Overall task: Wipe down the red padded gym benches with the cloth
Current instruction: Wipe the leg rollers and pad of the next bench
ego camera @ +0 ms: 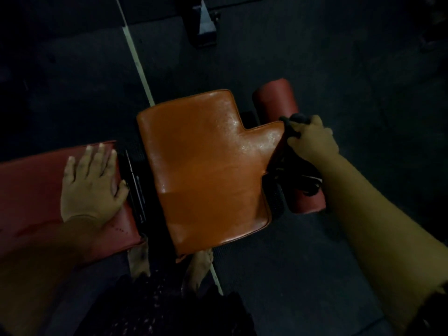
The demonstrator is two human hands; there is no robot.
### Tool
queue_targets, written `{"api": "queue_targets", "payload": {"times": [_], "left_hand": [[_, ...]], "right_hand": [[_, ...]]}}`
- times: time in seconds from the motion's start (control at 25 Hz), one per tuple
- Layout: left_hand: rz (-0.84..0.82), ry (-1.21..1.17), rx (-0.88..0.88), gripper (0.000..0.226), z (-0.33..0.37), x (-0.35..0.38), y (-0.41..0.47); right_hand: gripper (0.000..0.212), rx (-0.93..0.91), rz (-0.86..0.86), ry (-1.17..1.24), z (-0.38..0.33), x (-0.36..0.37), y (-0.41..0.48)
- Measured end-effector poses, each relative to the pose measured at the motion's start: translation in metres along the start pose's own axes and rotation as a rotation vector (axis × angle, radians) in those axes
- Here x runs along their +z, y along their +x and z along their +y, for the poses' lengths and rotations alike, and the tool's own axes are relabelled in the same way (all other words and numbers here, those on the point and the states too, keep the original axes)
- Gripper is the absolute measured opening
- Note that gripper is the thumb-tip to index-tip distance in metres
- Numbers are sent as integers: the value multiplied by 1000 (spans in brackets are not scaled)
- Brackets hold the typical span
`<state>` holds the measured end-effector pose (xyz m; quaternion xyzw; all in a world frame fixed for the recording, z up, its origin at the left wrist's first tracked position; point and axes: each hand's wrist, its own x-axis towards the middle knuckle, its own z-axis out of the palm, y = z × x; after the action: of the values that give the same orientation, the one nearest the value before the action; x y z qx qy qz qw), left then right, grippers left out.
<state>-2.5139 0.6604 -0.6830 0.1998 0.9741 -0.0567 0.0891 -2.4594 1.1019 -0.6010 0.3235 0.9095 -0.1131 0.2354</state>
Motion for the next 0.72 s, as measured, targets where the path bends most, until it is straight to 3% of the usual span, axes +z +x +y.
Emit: {"api": "queue_targets", "payload": {"times": [0.16, 0.24, 0.52, 0.72], "left_hand": [[13, -5, 0, 76, -1, 1, -1], [14, -3, -4, 76, -2, 1, 0], [49, -15, -4, 75, -2, 3, -1], [41, -19, 1, 75, -2, 0, -2]], "right_hand": [[37, 294, -85, 347, 16, 32, -46], [35, 330, -144, 432, -3, 56, -71], [45, 59, -121, -91, -15, 59, -105], [45, 101, -45, -16, -29, 72, -116]]}}
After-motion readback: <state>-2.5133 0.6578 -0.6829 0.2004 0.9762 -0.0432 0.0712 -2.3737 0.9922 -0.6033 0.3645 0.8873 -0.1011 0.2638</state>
